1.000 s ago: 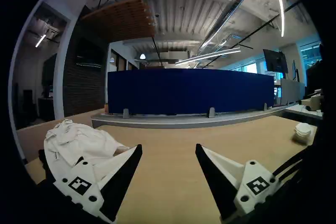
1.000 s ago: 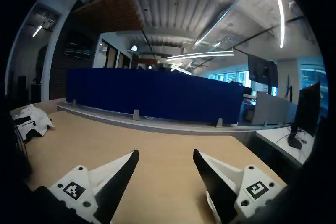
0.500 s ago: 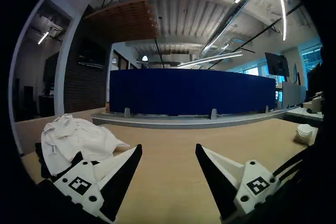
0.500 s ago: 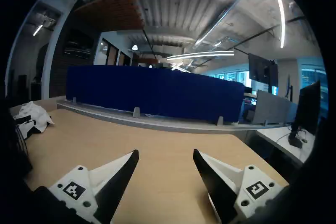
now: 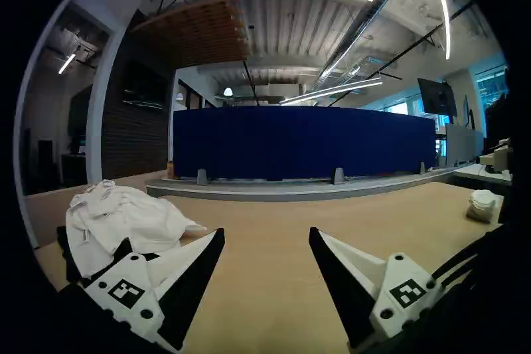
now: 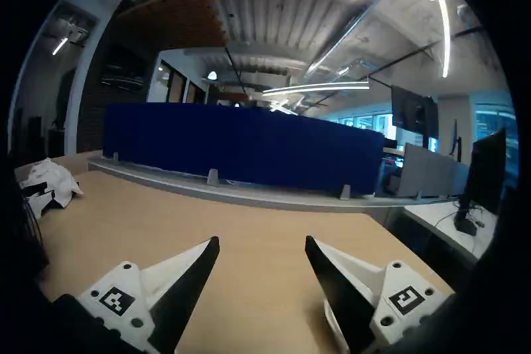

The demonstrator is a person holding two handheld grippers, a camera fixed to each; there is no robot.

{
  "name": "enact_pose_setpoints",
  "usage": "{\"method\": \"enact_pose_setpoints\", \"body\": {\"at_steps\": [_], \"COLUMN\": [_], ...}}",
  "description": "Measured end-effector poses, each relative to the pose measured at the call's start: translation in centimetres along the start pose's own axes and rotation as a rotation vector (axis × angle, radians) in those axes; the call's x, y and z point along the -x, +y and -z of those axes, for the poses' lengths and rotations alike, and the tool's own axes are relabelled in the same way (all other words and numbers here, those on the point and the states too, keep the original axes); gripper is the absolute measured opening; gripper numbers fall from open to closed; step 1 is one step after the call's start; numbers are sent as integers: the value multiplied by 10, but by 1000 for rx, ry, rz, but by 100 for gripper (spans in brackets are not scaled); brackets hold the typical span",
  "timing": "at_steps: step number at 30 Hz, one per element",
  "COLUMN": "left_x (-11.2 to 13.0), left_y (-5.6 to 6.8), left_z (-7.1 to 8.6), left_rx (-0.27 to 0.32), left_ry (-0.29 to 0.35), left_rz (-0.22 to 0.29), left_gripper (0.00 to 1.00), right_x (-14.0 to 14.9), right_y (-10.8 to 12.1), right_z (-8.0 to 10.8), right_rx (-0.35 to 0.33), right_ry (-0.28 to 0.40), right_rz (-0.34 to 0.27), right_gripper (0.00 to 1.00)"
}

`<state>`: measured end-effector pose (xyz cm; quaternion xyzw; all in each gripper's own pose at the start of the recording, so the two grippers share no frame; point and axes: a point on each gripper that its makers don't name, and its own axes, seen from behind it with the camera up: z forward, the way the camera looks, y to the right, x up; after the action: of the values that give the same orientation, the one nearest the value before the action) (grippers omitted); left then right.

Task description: Fold towel

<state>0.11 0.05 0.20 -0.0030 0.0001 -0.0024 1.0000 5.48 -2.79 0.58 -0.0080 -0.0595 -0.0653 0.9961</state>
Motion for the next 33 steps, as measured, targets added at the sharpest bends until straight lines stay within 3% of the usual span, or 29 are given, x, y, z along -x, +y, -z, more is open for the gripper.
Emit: {"method": "enact_pose_setpoints", "body": {"at_steps": [17,33], "left_x": [-2,-2], "left_y": [1,2], "left_z": [1,2], "left_rx": [0,-1], "left_ry": [-1,0], "left_rz": [-3,-4], "left_gripper": [95,95], "right_x": [-9,38], "right_y": [20,35], "right_z": [-2,-8], "right_rx": [12,5], "right_ry": [70,79], "right_rz": [-31,-73], "right_gripper": [100,100]}}
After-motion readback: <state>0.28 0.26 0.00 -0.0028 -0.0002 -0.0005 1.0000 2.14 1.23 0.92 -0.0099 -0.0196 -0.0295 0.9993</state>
